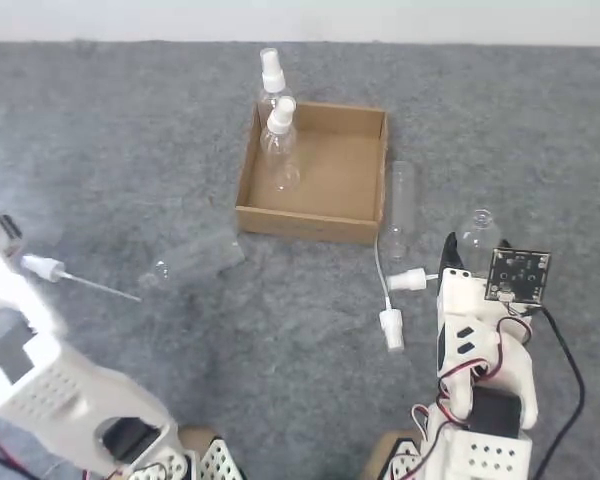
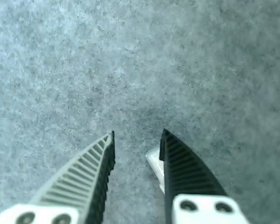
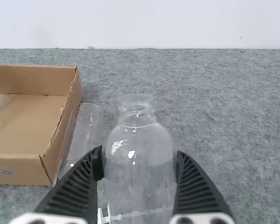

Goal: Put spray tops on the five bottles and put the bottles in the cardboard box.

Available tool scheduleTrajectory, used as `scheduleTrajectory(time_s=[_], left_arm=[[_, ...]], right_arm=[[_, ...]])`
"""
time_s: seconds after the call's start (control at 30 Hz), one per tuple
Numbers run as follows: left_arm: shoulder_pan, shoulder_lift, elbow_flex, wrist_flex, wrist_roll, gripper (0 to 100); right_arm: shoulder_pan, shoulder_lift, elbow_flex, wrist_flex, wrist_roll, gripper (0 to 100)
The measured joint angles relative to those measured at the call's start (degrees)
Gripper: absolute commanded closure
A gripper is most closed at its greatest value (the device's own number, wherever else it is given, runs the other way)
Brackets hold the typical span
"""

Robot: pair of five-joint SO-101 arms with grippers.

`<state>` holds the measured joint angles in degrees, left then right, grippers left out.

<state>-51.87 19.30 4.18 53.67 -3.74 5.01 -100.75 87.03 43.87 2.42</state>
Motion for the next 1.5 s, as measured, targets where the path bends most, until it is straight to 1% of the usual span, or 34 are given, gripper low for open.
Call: scheduleTrajectory(time_s=[0.1, 0.2, 0.33, 0.43, 0.57, 0.7, 0.77, 0.93, 1.0, 1.13, 1.23, 1.37, 1.5], left_arm=[[0.09, 0.00, 0.00, 0.26, -1.76, 85], [0.00, 0.00, 0.00, 2.81, -1.49, 85], [0.88, 0.09, 0.00, 6.15, 2.29, 85], [1.32, 2.90, 0.00, 6.33, 6.07, 85], [3.34, 8.44, 0.00, 6.33, 9.14, 85], [3.43, 12.04, -3.60, 6.95, 12.31, 86], [3.34, 13.27, -5.36, 7.47, 13.19, 86], [3.25, 14.95, -7.30, 7.47, 13.54, 90], [3.43, 15.03, -7.56, 7.47, 13.63, 88], [3.43, 15.03, -8.35, 9.05, 13.54, 79], [2.73, 14.51, -8.62, 10.37, 10.73, 75], [2.55, 14.15, -8.62, 11.25, 5.45, 75], [2.55, 13.98, -8.70, 11.25, -4.92, 75]], right_arm=[[0.00, 0.00, 0.00, 0.00, 0.00, 96.4], [0.00, 0.00, 0.00, 0.00, 0.00, 96.4], [0.00, 0.00, 0.00, 0.00, 0.00, 96.4], [0.00, 0.00, 0.00, 0.00, 0.00, 96.4], [0.00, 0.00, 0.00, 0.00, 0.00, 96.4], [0.09, 0.00, 0.00, 0.00, 0.00, 96.4], [0.09, 0.00, 0.00, 0.00, 0.00, 96.4], [0.09, 0.00, 0.00, 0.00, 0.00, 96.4], [0.09, 0.00, 0.00, 0.00, 0.00, 96.4], [0.00, 0.00, 0.00, 0.00, 0.00, 96.4], [0.00, 0.00, 0.00, 0.00, 0.00, 96.4], [0.00, 0.00, 0.00, 0.00, 0.00, 96.4], [0.00, 0.00, 0.00, 0.00, 0.00, 96.4]])
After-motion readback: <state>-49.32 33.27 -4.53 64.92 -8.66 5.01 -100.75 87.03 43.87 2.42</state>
